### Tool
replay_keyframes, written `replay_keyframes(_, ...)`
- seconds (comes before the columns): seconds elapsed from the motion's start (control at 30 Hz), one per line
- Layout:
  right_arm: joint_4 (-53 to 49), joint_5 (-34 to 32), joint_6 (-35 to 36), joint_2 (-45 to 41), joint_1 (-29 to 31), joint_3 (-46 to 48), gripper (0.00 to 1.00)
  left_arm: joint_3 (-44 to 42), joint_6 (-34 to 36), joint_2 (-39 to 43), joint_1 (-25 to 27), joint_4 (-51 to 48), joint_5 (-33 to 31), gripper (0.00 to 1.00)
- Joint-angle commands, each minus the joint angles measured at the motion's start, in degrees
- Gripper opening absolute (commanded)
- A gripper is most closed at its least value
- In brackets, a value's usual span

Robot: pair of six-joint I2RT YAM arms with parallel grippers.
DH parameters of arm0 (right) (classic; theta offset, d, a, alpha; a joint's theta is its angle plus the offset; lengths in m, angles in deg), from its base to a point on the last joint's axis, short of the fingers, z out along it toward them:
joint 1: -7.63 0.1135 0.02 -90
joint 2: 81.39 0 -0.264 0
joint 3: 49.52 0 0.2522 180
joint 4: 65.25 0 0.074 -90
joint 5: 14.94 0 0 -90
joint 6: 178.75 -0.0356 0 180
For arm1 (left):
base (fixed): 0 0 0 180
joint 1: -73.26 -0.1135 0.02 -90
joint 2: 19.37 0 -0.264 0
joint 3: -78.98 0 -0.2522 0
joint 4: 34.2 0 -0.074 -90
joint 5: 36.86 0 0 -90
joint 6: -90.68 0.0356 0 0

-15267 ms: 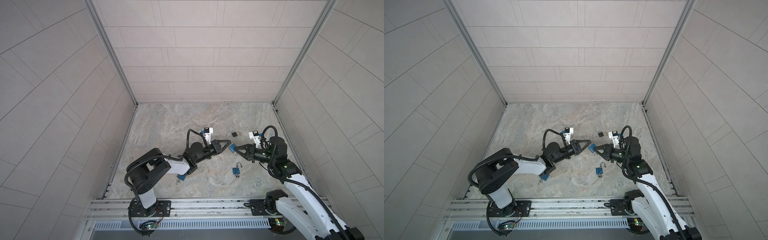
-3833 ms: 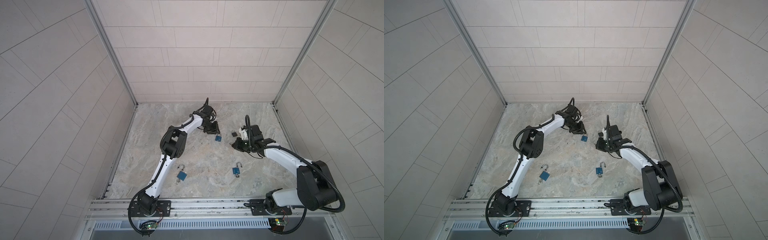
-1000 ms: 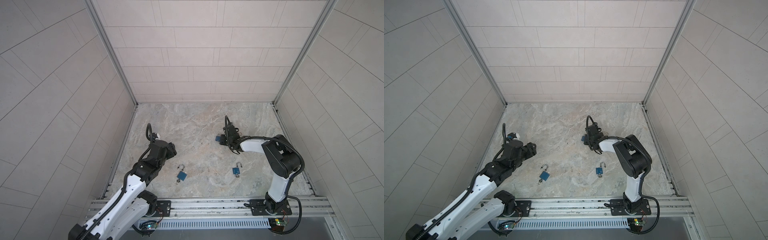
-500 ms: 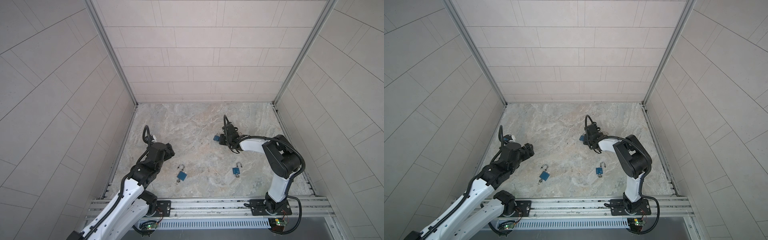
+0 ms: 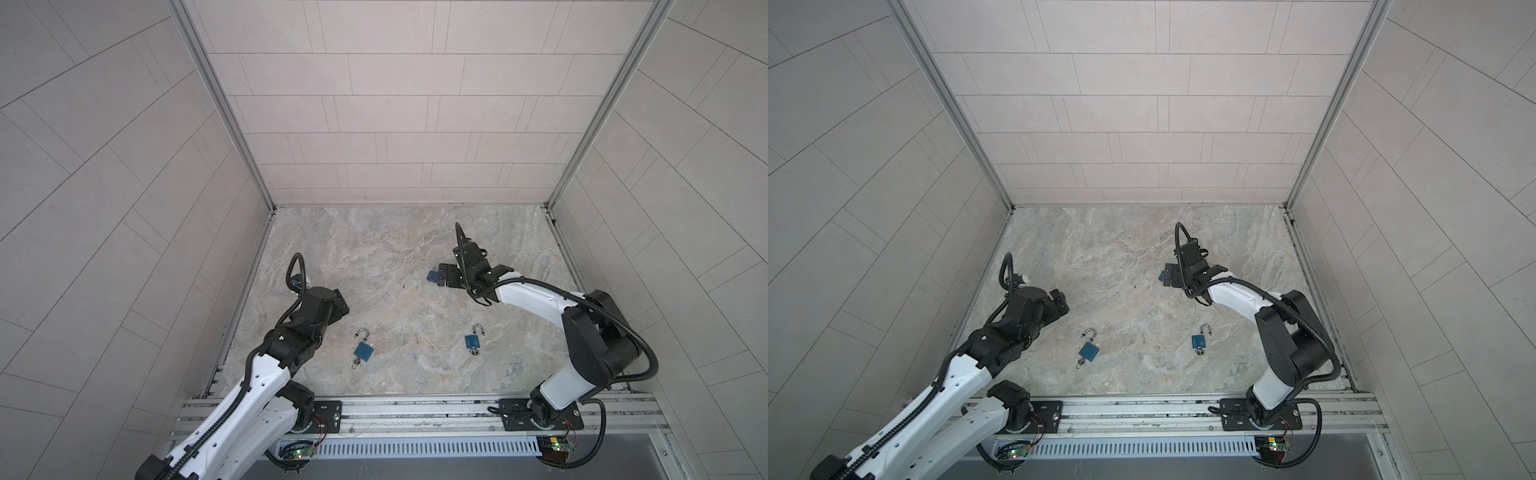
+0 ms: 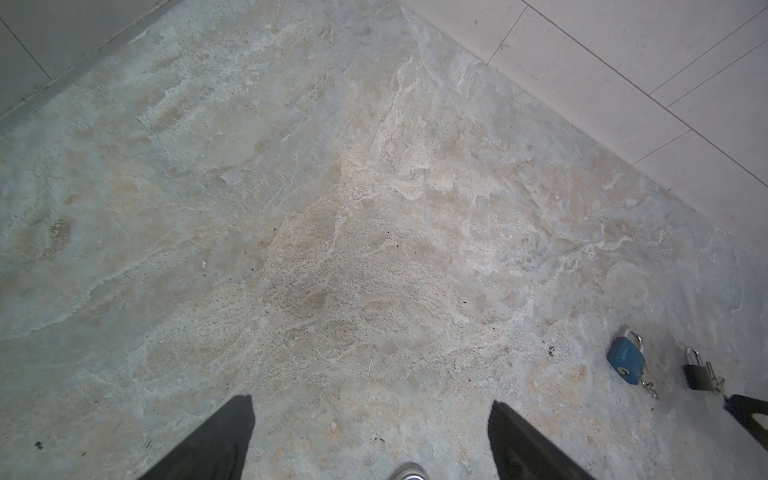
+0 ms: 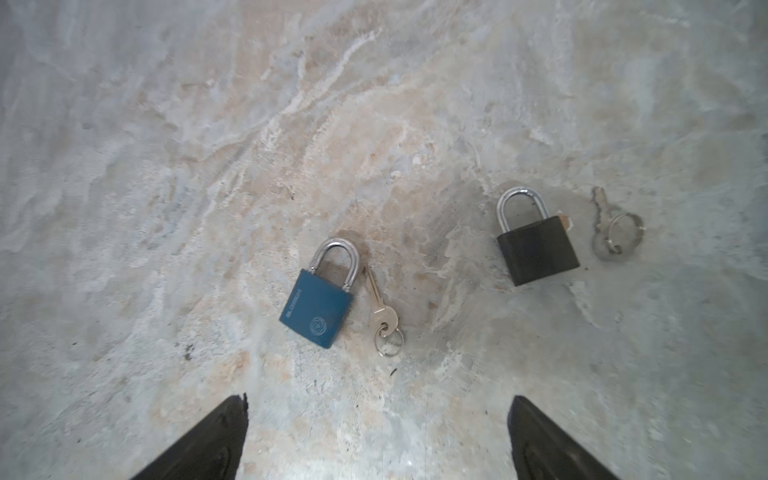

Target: Lock with the key

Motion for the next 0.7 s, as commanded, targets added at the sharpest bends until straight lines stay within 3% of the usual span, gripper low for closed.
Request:
replay_keyframes(0.0,-8.2,-1.7,1.6,-6.3,1.3,-0.5,1.00,-1.0,-2.3,-1.2,-0.1,0.0,1.9,0.98)
replay_keyframes(0.23,-18.4,-4.1,3.8,-20.9,4.3,5.5,0.99,-0.6,-1.5,-8.0,-0.4,-0.7,9.4,0.98)
replay_keyframes(0.5,-20.2,-10.1,-6.5,-42.7,3.4,24.1,0.99,1.8,2.9,-11.7,0.8,-7.9,10.7,0.97)
replay_keyframes(0.57,-25.7,-12.6,-9.2,-49.9,1.9,26.5,0.99,2.3,1.8,-12.9,2.3,-9.1,11.7,0.96)
replay_keyframes(0.67,-30.5,-10.5,-7.2,-59.8,1.4,28.4,0.99,3.1,-0.1,-16.2,7.6,-9.9,12.5,0.95)
